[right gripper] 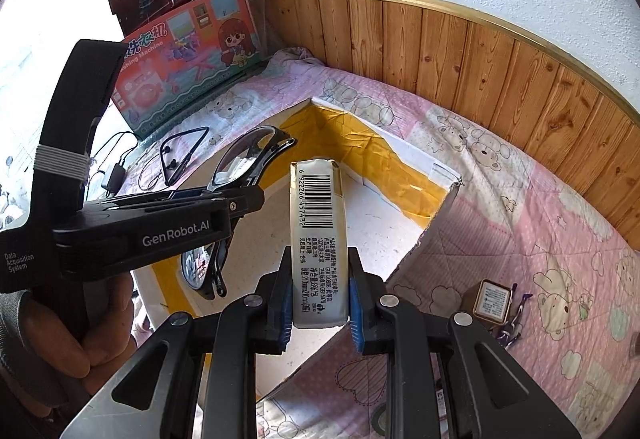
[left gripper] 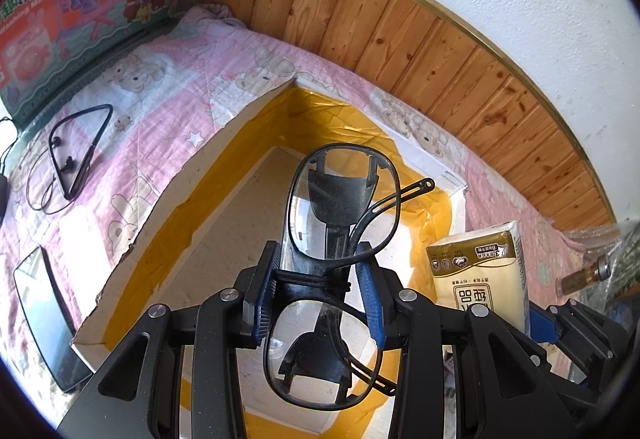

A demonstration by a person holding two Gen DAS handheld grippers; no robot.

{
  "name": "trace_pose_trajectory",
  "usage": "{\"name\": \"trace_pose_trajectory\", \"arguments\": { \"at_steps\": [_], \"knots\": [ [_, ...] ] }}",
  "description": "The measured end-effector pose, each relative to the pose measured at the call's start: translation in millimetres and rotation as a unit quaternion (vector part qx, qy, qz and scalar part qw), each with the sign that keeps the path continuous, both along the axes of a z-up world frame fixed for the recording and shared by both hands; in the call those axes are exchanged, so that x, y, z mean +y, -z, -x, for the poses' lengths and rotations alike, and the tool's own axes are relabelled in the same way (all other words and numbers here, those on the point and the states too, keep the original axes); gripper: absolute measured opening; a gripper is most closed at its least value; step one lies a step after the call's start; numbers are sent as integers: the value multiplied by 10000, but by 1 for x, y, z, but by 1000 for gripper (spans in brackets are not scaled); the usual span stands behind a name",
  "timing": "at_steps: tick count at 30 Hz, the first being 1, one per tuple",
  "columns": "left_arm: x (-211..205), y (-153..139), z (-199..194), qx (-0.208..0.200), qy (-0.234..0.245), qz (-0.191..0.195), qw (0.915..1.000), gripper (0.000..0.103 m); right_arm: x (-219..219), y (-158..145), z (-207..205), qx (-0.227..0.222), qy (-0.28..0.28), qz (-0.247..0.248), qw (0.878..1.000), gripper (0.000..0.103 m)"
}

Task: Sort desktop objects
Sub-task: 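Lower the glasses into the box and open the left gripper while right lowers the pack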

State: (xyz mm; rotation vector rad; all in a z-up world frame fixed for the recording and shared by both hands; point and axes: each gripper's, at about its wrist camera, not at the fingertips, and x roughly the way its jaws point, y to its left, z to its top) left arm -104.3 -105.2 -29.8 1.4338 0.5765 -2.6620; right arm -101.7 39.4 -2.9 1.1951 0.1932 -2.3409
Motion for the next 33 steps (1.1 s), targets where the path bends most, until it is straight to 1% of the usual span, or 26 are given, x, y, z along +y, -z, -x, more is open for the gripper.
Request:
{"name": "trace_pose_trajectory", "arguments": {
  "at_steps": [11, 20, 29, 33],
  "knots": [
    [-4, 11, 16, -142, -63, 9, 9999, 39, -11, 7, 23, -75, -91, -89, 9999, 24],
    [-9, 22, 26, -283, -109, -132, 9995, 39, -16, 15, 41, -226, -89, -83, 9997, 24],
    [-13, 34, 41, -445, -132, -106, 9989, 39, -20, 28, 58, -339, -113, -243, 9991, 24],
    [-11, 39, 48, -518, -85, 1, 9986, 39, -19, 37, 68, -454, -124, -287, 9985, 24]
  ]
}}
